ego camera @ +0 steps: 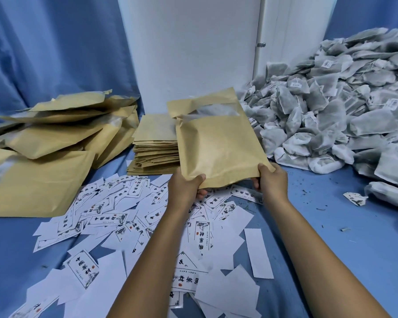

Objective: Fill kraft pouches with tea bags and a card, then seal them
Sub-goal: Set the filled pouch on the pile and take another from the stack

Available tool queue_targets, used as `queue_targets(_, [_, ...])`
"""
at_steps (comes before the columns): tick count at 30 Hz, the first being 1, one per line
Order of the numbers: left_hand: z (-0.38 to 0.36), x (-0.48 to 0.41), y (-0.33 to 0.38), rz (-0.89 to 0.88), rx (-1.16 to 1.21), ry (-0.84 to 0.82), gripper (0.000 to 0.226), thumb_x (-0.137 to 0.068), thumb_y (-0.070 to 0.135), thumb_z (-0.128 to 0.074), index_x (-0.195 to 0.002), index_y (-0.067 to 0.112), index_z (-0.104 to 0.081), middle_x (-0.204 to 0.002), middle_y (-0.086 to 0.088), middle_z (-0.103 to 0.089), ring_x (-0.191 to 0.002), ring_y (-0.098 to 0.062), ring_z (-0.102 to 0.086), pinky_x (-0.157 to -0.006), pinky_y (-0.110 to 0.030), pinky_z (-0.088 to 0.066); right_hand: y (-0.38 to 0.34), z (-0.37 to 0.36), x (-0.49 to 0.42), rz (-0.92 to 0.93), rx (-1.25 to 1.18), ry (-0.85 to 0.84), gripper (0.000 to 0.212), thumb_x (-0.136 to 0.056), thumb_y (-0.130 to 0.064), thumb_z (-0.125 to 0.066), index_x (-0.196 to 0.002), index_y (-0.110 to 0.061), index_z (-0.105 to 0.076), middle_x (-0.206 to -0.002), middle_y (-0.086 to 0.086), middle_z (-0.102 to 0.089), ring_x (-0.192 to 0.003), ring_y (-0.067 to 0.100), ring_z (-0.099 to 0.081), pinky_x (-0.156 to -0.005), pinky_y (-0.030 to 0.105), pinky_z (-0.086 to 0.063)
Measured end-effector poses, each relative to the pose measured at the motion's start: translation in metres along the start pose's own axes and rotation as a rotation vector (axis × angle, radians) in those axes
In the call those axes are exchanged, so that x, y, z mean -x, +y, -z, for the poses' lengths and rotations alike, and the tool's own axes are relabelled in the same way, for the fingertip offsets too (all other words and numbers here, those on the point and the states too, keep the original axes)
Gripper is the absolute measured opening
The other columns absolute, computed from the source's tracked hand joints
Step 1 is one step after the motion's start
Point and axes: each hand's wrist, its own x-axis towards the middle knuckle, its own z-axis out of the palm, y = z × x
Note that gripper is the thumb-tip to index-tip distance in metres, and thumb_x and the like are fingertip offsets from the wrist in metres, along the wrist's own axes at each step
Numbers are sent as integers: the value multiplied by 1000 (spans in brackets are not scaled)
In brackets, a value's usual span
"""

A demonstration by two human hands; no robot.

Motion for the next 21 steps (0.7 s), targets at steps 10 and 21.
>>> queue_targets(10, [12, -13, 27, -116, -27, 10, 25, -89, 5, -58, -113, 12, -55, -91, -8, -65, -36, -7, -49, -43, -23, -49, -9, -5, 14, 60, -19, -83, 32, -100, -13, -39, -130, -18, -49, -103, 17, -54, -35, 3, -42, -37, 19, -35])
queue_targets(21, [113, -33, 65, -241, 198, 272, 34, -96, 7, -50, -130, 15, -48, -96, -2, -63, -45, -6, -57, -49, -20, -52, -65, -109, 53, -76, -423, -542, 43, -98, -9, -47, -138, -14, -35, -90, 12, -62, -50, 10, -60, -41, 16, -43])
